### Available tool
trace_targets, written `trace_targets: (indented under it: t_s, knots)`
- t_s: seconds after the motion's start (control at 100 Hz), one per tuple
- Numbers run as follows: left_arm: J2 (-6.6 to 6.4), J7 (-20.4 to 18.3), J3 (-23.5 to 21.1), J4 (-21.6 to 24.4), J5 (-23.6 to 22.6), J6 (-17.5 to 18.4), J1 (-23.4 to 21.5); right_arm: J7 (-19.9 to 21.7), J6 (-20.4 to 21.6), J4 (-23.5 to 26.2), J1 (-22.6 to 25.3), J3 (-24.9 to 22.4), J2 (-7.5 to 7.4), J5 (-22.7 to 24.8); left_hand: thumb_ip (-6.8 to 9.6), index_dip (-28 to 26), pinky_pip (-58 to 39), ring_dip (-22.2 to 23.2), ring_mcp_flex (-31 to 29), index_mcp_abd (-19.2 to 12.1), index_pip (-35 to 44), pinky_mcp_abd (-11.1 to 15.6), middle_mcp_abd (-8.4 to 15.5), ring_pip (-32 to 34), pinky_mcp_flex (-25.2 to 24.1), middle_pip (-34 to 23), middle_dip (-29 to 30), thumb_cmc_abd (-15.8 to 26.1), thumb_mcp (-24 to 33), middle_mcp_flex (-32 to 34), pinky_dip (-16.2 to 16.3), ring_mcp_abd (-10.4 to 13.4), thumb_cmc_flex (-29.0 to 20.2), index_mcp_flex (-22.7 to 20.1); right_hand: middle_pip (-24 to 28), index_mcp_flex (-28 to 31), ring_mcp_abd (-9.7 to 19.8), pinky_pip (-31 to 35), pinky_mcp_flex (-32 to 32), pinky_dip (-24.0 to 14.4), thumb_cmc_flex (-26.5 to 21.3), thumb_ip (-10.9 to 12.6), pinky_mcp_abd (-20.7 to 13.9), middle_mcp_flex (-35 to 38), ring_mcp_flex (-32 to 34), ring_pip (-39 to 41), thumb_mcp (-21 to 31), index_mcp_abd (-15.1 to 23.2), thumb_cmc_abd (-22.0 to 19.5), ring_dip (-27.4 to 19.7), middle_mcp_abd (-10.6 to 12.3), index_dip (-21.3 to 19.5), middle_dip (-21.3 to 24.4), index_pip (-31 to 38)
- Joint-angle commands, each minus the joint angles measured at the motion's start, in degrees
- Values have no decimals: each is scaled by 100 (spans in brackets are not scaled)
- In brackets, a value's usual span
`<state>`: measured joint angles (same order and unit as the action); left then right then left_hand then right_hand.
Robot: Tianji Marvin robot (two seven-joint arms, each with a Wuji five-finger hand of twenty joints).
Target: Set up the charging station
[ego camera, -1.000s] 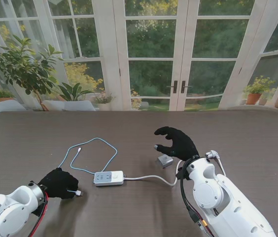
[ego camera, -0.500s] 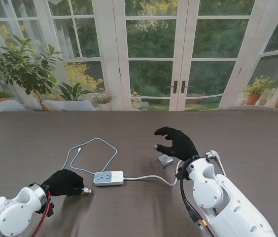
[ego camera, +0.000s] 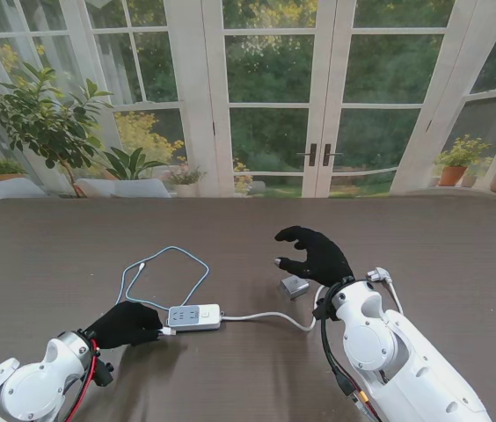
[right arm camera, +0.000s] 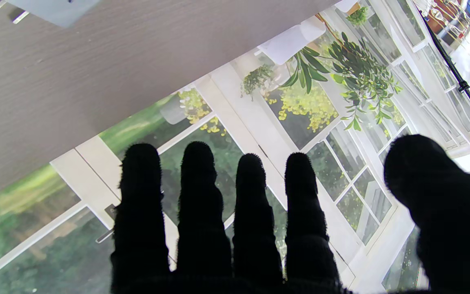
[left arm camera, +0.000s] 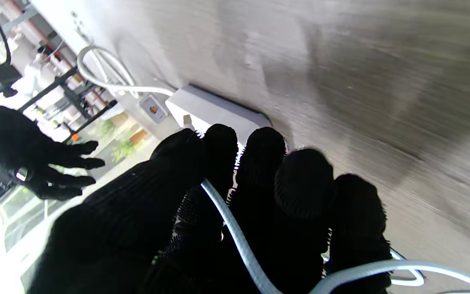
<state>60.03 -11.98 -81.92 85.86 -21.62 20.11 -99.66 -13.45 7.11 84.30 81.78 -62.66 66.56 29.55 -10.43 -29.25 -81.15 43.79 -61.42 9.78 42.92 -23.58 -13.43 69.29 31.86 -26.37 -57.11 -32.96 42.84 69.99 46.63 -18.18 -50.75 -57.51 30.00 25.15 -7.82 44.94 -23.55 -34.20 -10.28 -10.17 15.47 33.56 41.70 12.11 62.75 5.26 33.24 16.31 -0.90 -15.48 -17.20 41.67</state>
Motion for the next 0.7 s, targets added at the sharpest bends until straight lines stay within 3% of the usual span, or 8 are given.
trace_targets:
  t_s: [0.0,0.06,0.08,0.12,0.23,0.34,0.52,0.69]
  knots:
    - [111,6,59,-69,18,-20,-2,71,10,-4,13,21,30,-7,-69,-85,-1745,328,-379,-217,132,151,-268,686,1025,-154,-351,7,530,28,428,176,-402,-50,2,-75,12,217,-34,40,111,186,84,28,125,36,-59,-25,-93,42,-74,-5,8,39]
    - [147,71,108,-109,228,-35,16,70,12,-8,11,25,31,-7,-70,-116,-2900,450,-746,-140,121,426,-333,1206,2154,-220,-469,43,497,24,-125,356,-463,-29,3,-80,6,220,-35,42,113,187,80,30,131,39,-59,-26,-96,43,-73,-4,8,39]
    - [159,92,123,-122,294,-40,23,70,12,-9,11,26,31,-7,-58,-126,-3358,416,-910,-119,118,586,-359,1394,2560,-237,-470,53,472,27,-540,432,-477,-27,3,-79,9,222,-36,42,114,186,82,30,127,37,-59,-28,-94,42,-70,-4,8,40]
    - [180,133,152,-147,398,-45,38,72,14,-12,9,28,31,-10,-46,-118,-3818,431,-1099,-81,107,913,-381,1687,3003,-267,-420,74,420,51,-853,612,-478,-20,2,-88,11,226,-39,43,117,187,81,29,128,38,-57,-24,-101,42,-78,-3,8,37]
    - [208,200,204,-178,509,-44,65,73,16,-20,5,34,33,-23,15,-23,-3881,261,-1152,-89,65,1835,-266,2746,3201,-443,129,163,173,238,777,1343,-410,-20,5,-88,6,231,-35,47,113,187,86,35,131,39,-54,-27,-98,42,-78,-3,7,40]
    - [227,282,264,-221,503,-53,100,68,11,-26,2,37,36,-32,72,71,-3882,105,-1153,-177,199,2450,-43,3314,3278,-789,354,-119,-478,511,1661,1833,203,-133,8,-90,6,235,-33,51,106,188,84,40,135,41,-50,-42,-112,42,-79,-4,7,44]
    - [255,317,380,-252,614,-210,155,67,3,-29,1,38,38,-43,119,-168,-3883,76,-1154,-259,-399,2830,68,3624,3307,-929,271,98,-850,702,2147,2185,877,-136,11,-90,1,243,-32,57,101,190,80,51,145,46,-42,-48,-126,43,-88,-5,6,50]
    - [284,362,466,-293,751,-259,210,64,1,-34,-3,38,40,-47,203,-334,-3883,93,-1151,-433,-483,2832,131,3688,3305,-1206,53,429,-1249,818,2311,2282,549,-91,13,-86,-1,245,-28,62,101,189,91,66,143,45,-42,-51,-134,42,-88,-5,5,53]
